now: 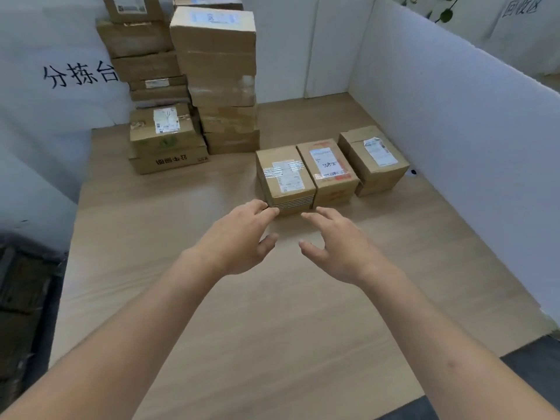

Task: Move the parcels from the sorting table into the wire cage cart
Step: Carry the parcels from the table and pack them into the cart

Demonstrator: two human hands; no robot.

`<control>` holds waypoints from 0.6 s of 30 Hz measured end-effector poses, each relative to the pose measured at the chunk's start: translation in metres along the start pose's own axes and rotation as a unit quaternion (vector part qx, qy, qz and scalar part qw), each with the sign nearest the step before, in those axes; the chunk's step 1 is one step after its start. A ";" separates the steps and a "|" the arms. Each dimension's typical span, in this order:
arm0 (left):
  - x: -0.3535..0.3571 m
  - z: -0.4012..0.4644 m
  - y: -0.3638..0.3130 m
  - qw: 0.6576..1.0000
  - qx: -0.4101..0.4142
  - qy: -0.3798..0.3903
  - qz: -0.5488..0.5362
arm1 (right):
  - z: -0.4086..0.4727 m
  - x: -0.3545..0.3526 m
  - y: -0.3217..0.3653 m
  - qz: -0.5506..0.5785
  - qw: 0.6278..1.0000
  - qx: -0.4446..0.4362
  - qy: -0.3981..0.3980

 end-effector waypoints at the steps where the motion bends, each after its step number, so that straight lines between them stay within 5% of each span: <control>1: 0.005 0.014 0.001 1.000 -0.013 0.003 -0.007 | 0.015 0.000 -0.011 0.001 1.000 -0.008 0.012; 11: 0.056 0.161 0.036 0.987 -0.125 0.060 -0.077 | 0.175 -0.006 -0.095 0.023 0.995 -0.064 0.074; 18: 0.081 0.215 0.062 0.966 -0.198 0.076 -0.148 | 0.253 0.009 -0.110 0.070 0.994 -0.023 0.082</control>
Point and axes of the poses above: each hand's wrist, its own z-axis towards the middle knuckle, its own x-axis out of the palm, y = z × x, the point moved 3 cm from there along z, towards the middle knuckle, and after that the axes turned 11 degrees about y, right-handed, at the moved point
